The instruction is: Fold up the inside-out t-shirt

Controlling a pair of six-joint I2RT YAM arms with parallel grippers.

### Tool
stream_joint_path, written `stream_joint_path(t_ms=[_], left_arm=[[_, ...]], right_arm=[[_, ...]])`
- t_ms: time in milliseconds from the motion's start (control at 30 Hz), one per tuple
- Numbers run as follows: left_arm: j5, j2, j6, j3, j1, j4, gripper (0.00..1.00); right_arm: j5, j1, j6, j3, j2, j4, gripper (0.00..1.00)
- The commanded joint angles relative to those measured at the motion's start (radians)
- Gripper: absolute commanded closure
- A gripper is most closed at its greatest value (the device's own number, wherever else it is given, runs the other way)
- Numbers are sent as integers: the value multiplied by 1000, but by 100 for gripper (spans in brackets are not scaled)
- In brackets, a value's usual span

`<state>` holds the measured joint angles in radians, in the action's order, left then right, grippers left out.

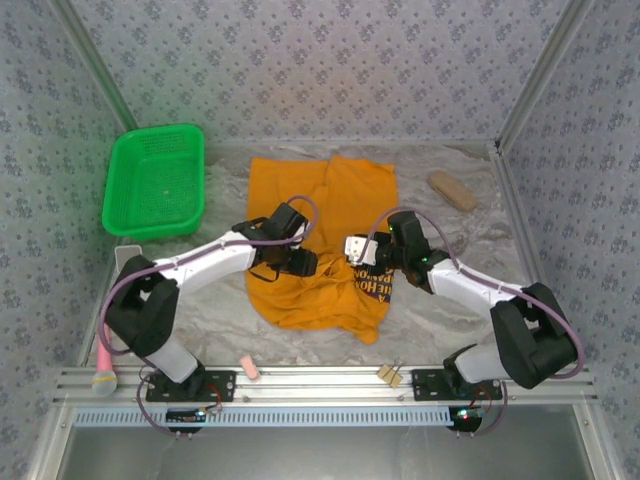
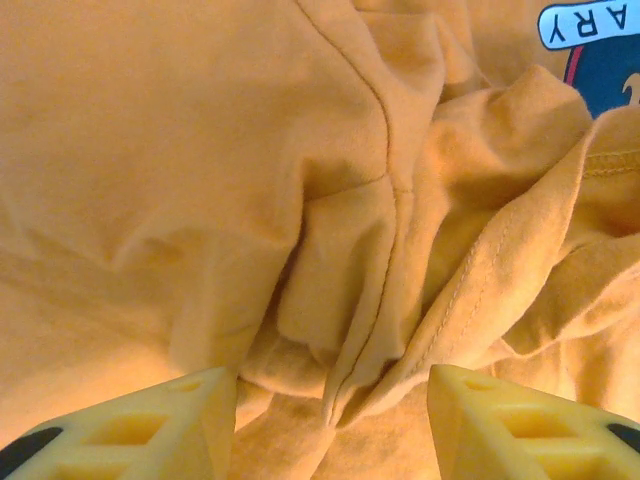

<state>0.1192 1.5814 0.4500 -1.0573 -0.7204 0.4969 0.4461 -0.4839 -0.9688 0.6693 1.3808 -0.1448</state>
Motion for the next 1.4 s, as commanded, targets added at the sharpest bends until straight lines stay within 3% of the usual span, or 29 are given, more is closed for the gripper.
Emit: stream_joint_path(t_ms=[0,100,167,200,267,300,433,533,667,933,1133,1167,1267,1367], left_arm=[[28,-7,38,44,2,-53,47],[144,35,67,56,0,-135,47],[137,59,72,37,1,-130,51],[134,69,66,29,4,-129,57],[179,68,75,22,32,-145,92],[211,52,92,28,59,-168,100],[319,-43,147,13,169,-172,100],[395,-94,158,-17,253,-116,100],[475,-111,212,-58,377,-24,100],[692,-116,370,12,533,-94,100],[753,-121,355,129,628,-39,100],[760,-128,340,154,639,-33,97],[695,-166,299,214,663,9,66],[521,-222,248,232,699,75,58]], right_arm=[[91,-1,-7,41,51,68,63],[128,-7,-32,71,89,125,63],[118,-18,-35,73,99,128,67],[114,-21,-36,70,98,126,77],[111,-22,-46,63,79,128,100],[111,-22,-47,48,53,105,100],[143,-32,-44,-18,-64,16,100],[136,-82,-94,-12,-125,83,100],[70,-245,-159,-13,-137,155,100],[42,-529,-149,43,22,147,100],[152,-514,-123,77,16,140,100],[164,-517,-134,93,29,171,100],[171,-506,-122,89,29,159,100],[111,-457,-16,36,1,-18,82]])
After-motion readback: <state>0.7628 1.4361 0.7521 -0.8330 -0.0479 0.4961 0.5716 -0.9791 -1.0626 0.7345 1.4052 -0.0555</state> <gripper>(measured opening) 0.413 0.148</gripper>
